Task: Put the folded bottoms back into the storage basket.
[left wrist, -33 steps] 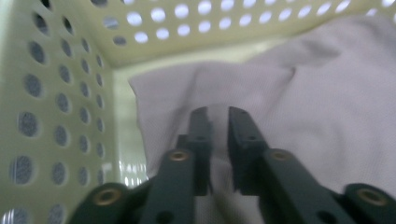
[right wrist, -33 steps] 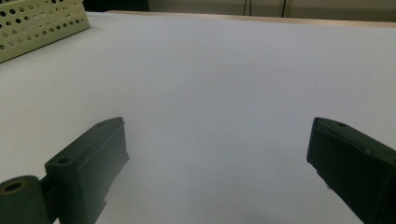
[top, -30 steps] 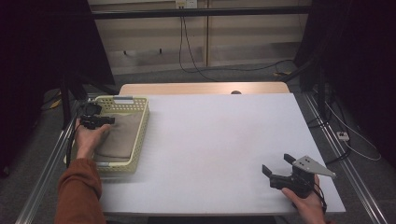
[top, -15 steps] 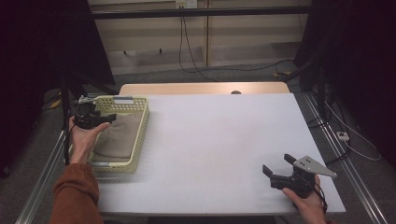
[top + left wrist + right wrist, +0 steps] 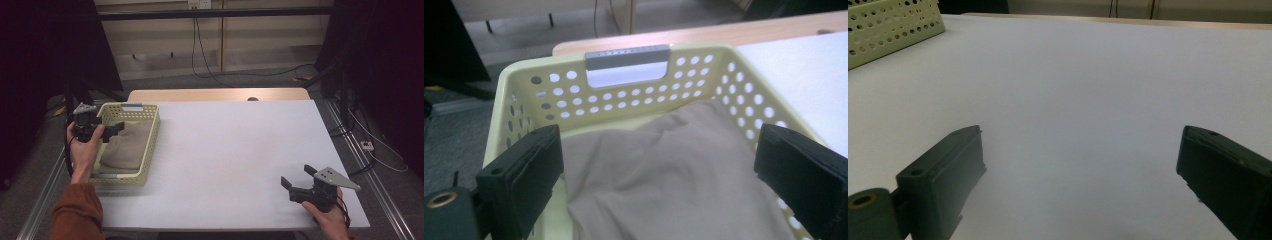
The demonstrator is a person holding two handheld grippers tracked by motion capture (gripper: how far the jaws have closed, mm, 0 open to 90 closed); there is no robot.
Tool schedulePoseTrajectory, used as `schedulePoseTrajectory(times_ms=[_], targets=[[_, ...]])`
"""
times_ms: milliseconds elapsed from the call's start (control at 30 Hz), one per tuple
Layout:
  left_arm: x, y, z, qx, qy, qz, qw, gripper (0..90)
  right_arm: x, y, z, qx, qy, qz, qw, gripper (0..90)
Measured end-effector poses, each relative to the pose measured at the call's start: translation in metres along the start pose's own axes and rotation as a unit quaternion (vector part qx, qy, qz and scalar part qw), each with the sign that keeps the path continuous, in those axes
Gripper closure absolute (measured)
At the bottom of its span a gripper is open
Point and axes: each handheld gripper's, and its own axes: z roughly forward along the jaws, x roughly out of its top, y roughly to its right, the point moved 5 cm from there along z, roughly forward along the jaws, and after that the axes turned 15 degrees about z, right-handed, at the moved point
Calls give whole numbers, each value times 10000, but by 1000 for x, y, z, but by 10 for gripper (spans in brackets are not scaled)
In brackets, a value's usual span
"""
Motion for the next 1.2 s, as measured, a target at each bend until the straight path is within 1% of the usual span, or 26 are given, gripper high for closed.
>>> schedulePoseTrajectory(times_ms=[67, 133, 200, 233, 267, 300, 333, 367, 400, 467, 500, 567, 600, 633, 667, 700, 767, 867, 933, 1100, 1200], targets=[[-1, 4, -5, -105, 44, 111, 9999, 52, 0, 0, 0, -2, 9, 17, 10000, 47], [-1, 6, -9, -65, 71, 153, 9998, 52, 0, 0, 0, -14, 4, 14, 10000, 47], [-2, 8, -13, 36, 52, 218, 9997, 53, 0, 0, 0, -25, 8, 30, 10000, 47], [-2, 9, -15, 54, 62, 207, 9998, 54, 0, 0, 0, -23, 14, 42, 10000, 47], [-2, 9, -17, 24, 84, 140, 9999, 54, 0, 0, 0, -25, 17, 42, 10000, 47], [-2, 10, -18, -39, 127, 20, 9999, 53, 0, 0, 0, -29, 13, 35, 10000, 47], [-3, 10, -19, -55, 107, -17, 9999, 53, 0, 0, 0, -28, 16, 38, 10000, 47], [-3, 11, -22, 10, 113, 34, 9999, 53, 0, 0, 0, -27, 15, 32, 10000, 47], [-2, 12, -24, 29, 145, 74, 9999, 53, 0, 0, 0, -25, 14, 33, 10000, 47], [-2, 15, -28, -37, 192, 101, 9998, 56, 0, 0, 0, -19, 14, 32, 10000, 47], [-2, 17, -29, -29, 203, 122, 9997, 59, 0, 0, 0, -18, 13, 31, 10000, 47], [-3, 20, -32, 49, 164, 264, 9995, 58, 0, 0, 0, -16, 13, 33, 10000, 47], [-3, 22, -33, 48, 187, 281, 9994, 58, 0, -1, 0, -17, 13, 31, 10000, 47], [-3, 24, -35, 4, 198, 288, 9994, 58, 0, -1, 0, -15, 12, 32, 10000, 47], [-3, 26, -36, -29, 224, 244, 9994, 58, 0, -1, 0, -15, 12, 28, 10000, 47], [-5, 28, -37, -44, 173, 244, 9995, 58, 0, -1, 0, -18, 14, 28, 10000, 47], [-7, 32, -39, -23, 106, 374, 9992, 58, 1, 0, 0, -19, 16, 29, 10000, 47], [-12, 36, -43, -53, 139, 362, 9992, 58, 1, 0, 0, -17, 20, 35, 10000, 47], [-15, 38, -46, -8, 130, 381, 9992, 58, 1, 0, 0, -24, 17, 25, 10000, 47], [-19, 44, -53, -9, 112, 435, 9990, 58, 1, -1, 1, -18, 21, 32, 10000, 47], [-22, 47, -58, 21, 160, 423, 9990, 58, 1, -1, 1, -12, 22, 31, 10000, 47]])
